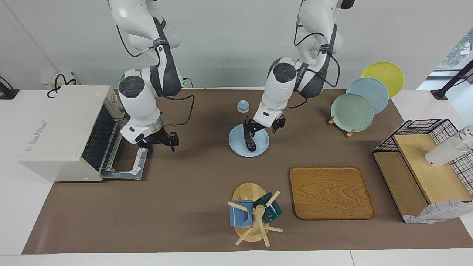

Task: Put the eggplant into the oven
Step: 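Release and withdraw the left gripper while the right gripper reaches the eggplant, then grasp the eggplant on the plate with the right gripper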

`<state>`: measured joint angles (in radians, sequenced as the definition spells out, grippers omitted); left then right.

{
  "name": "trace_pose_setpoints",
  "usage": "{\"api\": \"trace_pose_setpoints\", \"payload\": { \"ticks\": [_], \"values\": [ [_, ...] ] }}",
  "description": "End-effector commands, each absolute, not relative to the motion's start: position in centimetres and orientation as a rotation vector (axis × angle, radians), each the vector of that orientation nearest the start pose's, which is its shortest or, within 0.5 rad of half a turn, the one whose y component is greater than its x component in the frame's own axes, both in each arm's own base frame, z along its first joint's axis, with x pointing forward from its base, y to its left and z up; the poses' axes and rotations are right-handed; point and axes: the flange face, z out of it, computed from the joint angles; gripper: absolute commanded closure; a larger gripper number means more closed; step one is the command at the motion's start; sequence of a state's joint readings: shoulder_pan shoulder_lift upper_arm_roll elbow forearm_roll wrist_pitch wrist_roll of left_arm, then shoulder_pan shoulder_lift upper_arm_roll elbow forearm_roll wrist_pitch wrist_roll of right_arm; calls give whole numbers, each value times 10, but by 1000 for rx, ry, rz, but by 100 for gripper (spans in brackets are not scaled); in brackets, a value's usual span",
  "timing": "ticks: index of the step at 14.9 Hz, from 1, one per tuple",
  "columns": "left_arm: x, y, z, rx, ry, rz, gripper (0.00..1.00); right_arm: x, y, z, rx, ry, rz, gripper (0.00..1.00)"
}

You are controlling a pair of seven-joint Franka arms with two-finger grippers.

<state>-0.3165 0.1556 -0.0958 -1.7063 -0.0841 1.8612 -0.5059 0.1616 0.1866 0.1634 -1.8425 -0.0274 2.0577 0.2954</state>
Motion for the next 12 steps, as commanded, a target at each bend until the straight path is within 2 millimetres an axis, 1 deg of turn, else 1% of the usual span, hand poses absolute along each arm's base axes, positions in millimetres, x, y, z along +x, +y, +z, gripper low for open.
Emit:
{"api": "trace_pose_setpoints", "payload": {
  "ticks": [1, 2, 3, 4, 5, 6, 7, 8, 9, 10, 11, 12],
  "values": [
    [581, -185, 536, -3240, -132, 95, 0, 568, 274, 436, -3110, -29, -59, 15],
    [585, -159, 548, -3237, -111, 79, 0, 562, 307, 440, -3098, -7, -70, 17],
    [586, -134, 557, -3234, -74, 71, 0, 558, 344, 440, -3087, 34, -75, 20],
    [584, -112, 564, -3231, -34, 72, 0, 553, 377, 437, -3086, 66, -96, 24],
    [581, -92, 568, -3229, 4, 87, 0, 546, 412, 429, -3096, 59, -118, 30],
    [576, -75, 574, -3227, 49, 100, 0, 535, 445, 415, -3096, 61, -122, 35],
    [574, -61, 577, -3216, 69, 105, 0, 524, 469, 397, -3094, 85, -119, 39],
    [572, -50, 580, -3181, 89, 98, 0, 516, 487, 389, -3075, 77, -158, 41],
    [566, -49, 576, -3166, 97, 114, 0, 509, 497, 382, -3055, 52, -211, 41],
    [557, -49, 570, -3161, 96, 135, 0, 501, 499, 363, -3052, 28, -215, 41],
    [550, -49, 567, -3158, 91, 140, 0, 498, 497, 353, -3051, 21, -214, 41],
    [545, -49, 564, -3156, 90, 147, 0, 496, 497, 350, -3037, 18, -225, 41]
  ]
}}
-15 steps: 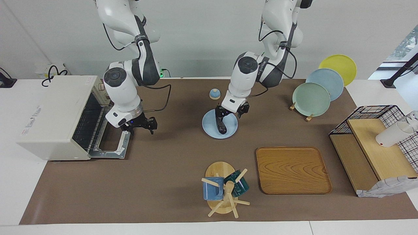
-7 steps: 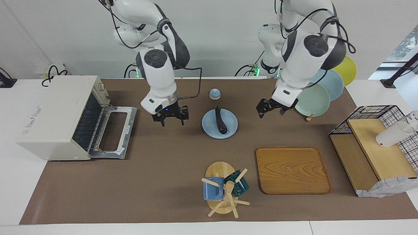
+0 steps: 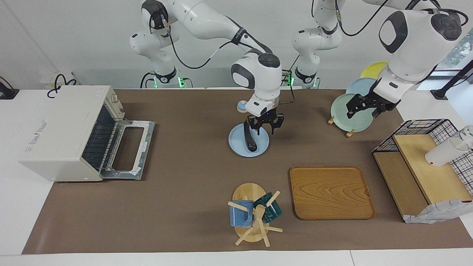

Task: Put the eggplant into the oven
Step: 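Grasp the eggplant on the plate with the right gripper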

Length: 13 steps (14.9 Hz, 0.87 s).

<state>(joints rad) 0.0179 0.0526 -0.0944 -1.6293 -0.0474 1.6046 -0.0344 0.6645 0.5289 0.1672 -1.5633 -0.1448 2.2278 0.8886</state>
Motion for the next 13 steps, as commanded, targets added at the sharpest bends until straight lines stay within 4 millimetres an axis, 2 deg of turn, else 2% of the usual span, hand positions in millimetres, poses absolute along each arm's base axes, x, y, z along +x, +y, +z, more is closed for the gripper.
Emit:
{"api": "trace_pose_setpoints", "payload": {
  "ticks": [1, 2, 4, 7, 8, 10, 13],
  "values": [
    [543, -49, 563, -3155, 81, 150, 0, 492, 499, 345, -3034, 14, -223, 41],
    [544, -50, 564, -3156, 73, 145, 0, 482, 508, 340, -3023, -8, -226, 41],
    [544, -55, 570, -3157, 76, 121, 0, 472, 510, 325, -3021, -26, -219, 41],
    [542, -64, 584, -3160, 101, 100, 0, 467, 506, 311, -3042, -44, -203, 41],
    [539, -56, 592, -3162, 80, 86, 0, 466, 506, 310, -3043, -45, -201, 41],
    [530, -56, 599, -3159, 86, 121, 0, 464, 505, 308, -3047, -51, -195, 43],
    [522, -55, 590, -3154, 99, 145, 0, 458, 502, 299, -3042, -57, -196, 47]
  ]
}}
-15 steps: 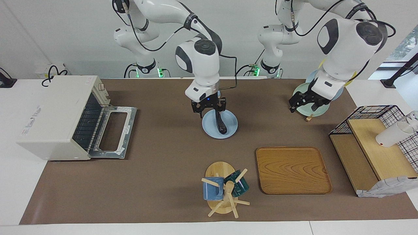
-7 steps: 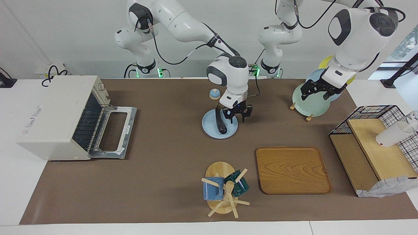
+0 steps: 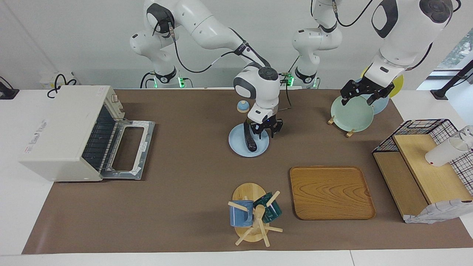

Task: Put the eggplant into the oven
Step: 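Grasp the eggplant on the plate with the right gripper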

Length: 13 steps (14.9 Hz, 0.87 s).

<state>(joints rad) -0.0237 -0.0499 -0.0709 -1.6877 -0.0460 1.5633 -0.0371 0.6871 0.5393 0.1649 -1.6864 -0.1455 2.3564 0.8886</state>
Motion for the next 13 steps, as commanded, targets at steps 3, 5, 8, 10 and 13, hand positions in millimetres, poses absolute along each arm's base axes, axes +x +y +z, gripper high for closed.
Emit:
{"api": "trace_pose_setpoints", "payload": {
  "ticks": [3, 5, 8, 10, 13],
  "values": [
    [534, -57, 588, -3162, 86, 52, 0, 457, 501, 298, -3040, -58, -197, 55],
    [541, -57, 599, -3165, 85, 27, 0, 457, 501, 297, -3041, -58, -195, 58],
    [541, -56, 604, -3159, 86, 51, 0, 458, 500, 296, -3043, -65, -194, 98],
    [541, -55, 603, -3159, 86, 53, 0, 458, 500, 296, -3044, -65, -193, 100],
    [541, -52, 602, -3153, 88, 55, 0, 461, 498, 300, -3070, -81, -178, 100]
  ]
}}
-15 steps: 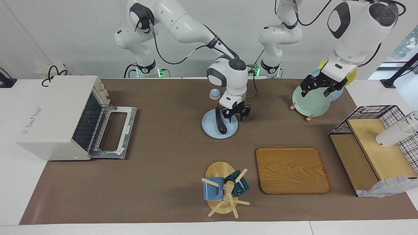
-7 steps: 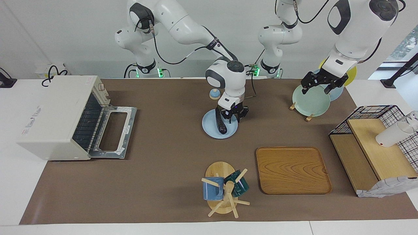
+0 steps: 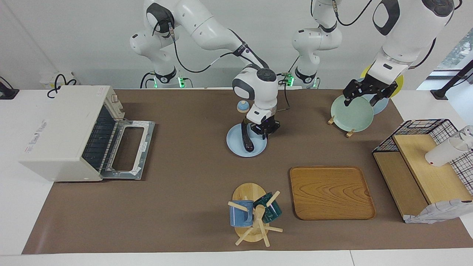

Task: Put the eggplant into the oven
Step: 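Carry the eggplant into the open oven with the right gripper and release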

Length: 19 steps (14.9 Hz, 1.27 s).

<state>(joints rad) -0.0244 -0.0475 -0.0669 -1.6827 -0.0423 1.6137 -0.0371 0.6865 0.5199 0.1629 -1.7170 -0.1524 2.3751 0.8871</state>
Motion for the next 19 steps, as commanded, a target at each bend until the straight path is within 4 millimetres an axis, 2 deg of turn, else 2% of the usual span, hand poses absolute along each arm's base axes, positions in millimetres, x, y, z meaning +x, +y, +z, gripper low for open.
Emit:
{"api": "trace_pose_setpoints", "payload": {
  "ticks": [1, 3, 5, 8, 9, 13, 18, 19],
  "values": [
    [541, -52, 602, -3153, 88, 55, 0, 469, 495, 309, -3100, -129, -174, 100],
    [542, -50, 601, -3155, 81, 55, 0, 491, 484, 335, -3159, -239, -150, 100],
    [542, -51, 600, -3155, 83, 50, 0, 517, 458, 363, -3194, -287, -115, 100],
    [541, -51, 600, -3154, 83, 52, 0, 543, 402, 402, -3232, -259, -92, 100],
    [542, -52, 600, -3155, 81, 50, 0, 550, 384, 410, -3251, -256, -67, 100],
    [541, -51, 599, -3145, 84, 54, 0, 562, 327, 417, -3401, -277, -67, 100],
    [543, -50, 601, -3104, 103, 30, 0, 580, 231, 414, -3491, -241, -13, 100],
    [543, -47, 601, -3105, 93, 30, 0, 582, 218, 412, -3513, -241, -6, 100]
  ]
}}
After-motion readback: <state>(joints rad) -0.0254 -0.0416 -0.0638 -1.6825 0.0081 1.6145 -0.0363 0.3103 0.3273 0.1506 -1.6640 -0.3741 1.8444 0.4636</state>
